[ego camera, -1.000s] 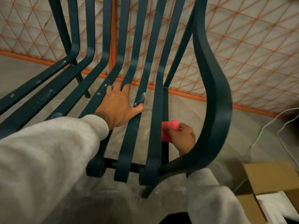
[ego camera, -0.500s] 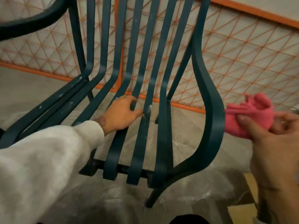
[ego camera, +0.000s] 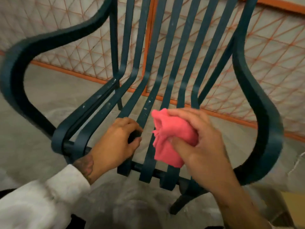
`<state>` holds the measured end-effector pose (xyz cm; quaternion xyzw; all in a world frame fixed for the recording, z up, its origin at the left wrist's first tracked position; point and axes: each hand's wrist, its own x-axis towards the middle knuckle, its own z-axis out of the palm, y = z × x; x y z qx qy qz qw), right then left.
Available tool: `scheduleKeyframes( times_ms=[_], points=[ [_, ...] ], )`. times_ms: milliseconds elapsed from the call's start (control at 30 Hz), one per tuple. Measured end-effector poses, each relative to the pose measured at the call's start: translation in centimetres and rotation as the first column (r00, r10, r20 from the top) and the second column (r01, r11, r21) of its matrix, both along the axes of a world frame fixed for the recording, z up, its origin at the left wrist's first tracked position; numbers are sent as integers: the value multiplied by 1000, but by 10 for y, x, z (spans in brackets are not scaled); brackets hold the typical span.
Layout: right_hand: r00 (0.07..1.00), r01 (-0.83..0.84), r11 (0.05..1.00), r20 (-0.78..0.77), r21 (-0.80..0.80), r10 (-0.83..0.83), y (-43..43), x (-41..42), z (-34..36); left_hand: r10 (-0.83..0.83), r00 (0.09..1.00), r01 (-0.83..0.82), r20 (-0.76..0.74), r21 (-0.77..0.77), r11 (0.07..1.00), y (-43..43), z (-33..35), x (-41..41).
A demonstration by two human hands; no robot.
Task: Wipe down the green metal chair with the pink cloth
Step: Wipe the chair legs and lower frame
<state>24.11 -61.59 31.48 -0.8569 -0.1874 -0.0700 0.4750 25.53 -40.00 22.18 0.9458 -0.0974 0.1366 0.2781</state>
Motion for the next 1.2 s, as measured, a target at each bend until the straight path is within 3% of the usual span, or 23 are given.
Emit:
scheduleKeyframes(
  times_ms=[100, 200, 267, 333, 567, 633, 733, 900, 1067, 1133, 1200],
  points=[
    [986, -57, 977, -165, -205, 23, 17, 4, -55, 34, 999, -34, 34, 0, 999, 9, -7, -8],
    [994, 13, 881, -92, -473, -64, 24, 6, -79, 16, 999, -16, 45, -6, 1000, 9, -13, -11],
    [997, 21, 833, -48, -553, -57, 33, -7, -89, 5, 999, -4, 52, -31, 1000, 6, -14, -11],
    [997, 35, 852, -42, -522, -66, 33, -19, -96, 4, 999, -2, 52, -39, 999, 5, -14, -12],
    [966, 51, 838, 241, -544, 97, 13, -41, -124, 15, 995, -8, 99, -69, 998, 5, -14, -12],
    [979, 91, 810, 203, -579, 35, 18, -31, -106, 38, 993, -28, 115, -94, 995, 2, -15, -10],
    [999, 48, 858, 5, -511, -53, 30, 1, -84, 59, 992, -45, 114, -115, 992, 1, -14, -11],
    [990, 135, 872, 105, -471, -97, 36, -1, -103, 36, 995, -24, 95, -123, 992, 3, -12, -11],
    [976, 11, 858, 193, -513, 103, 18, -37, -122, 37, 995, -26, 93, -114, 993, 5, -12, -11],
    [977, 9, 841, 183, -542, 108, 14, -37, -116, 32, 996, -22, 80, -115, 993, 5, -12, -11],
    [996, 1, 837, 70, -548, 45, 19, -24, -94, 40, 997, -32, 69, -112, 993, 5, -11, -10]
  ],
)
